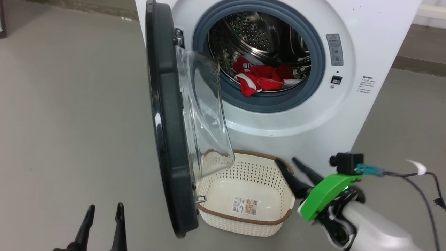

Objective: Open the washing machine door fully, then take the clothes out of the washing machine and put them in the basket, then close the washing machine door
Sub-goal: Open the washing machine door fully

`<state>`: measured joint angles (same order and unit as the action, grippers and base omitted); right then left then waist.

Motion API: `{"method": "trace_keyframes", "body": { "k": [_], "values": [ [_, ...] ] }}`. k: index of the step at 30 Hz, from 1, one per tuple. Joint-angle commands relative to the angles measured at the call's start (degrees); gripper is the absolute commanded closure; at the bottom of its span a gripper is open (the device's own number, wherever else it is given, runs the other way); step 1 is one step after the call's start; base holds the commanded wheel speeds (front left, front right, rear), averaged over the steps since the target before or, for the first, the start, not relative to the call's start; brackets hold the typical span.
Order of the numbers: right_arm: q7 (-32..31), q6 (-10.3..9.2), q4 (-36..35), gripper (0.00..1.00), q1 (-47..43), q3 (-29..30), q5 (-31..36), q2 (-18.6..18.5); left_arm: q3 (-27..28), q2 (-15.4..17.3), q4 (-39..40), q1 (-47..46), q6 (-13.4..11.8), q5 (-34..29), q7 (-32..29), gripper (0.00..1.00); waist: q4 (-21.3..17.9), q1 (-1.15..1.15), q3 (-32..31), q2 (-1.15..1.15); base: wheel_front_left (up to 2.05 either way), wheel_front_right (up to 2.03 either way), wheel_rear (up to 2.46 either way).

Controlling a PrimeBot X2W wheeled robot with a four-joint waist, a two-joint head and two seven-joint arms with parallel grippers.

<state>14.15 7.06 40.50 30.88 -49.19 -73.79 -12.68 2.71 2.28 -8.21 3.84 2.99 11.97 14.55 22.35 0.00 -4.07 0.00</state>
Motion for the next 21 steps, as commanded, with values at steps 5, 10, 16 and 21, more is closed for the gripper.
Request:
{"method": "trace_keyframes", "body": {
  "k": [5, 10, 16, 21],
  "values": [
    [0.8, 0.43, -2.6, 0.00, -3.9, 18.3, 21.7, 1.4, 2.5, 0.6, 1.8, 0.0, 0.5, -0.1, 0.4, 0.00, -1.0, 0.00, -0.9, 0.00, 0.00, 0.00, 0.00],
    [0.8, 0.43, -8.9, 0.00, -12.2, 33.6, 42.0, 6.2, 2.3, 0.6, 2.6, 0.3, 0.6, 0.3, 0.4, 0.00, -1.1, 0.00, -1.1, 0.00, 0.00, 0.00, 0.00],
    [0.8, 0.43, -17.2, 0.00, -20.8, 41.8, 55.4, 9.4, 1.9, 0.6, 3.0, 0.2, 0.8, 0.0, 0.4, 0.00, -0.9, 0.00, -1.0, 0.00, 0.00, 0.00, 0.00],
    [0.8, 0.43, -18.8, 0.00, -24.5, 43.2, 56.9, 9.7, 2.2, 0.6, 3.0, 0.5, 1.1, 0.1, 0.4, 0.00, -1.0, 0.00, -1.2, 0.00, 0.00, 0.00, 0.00]
  ]
}}
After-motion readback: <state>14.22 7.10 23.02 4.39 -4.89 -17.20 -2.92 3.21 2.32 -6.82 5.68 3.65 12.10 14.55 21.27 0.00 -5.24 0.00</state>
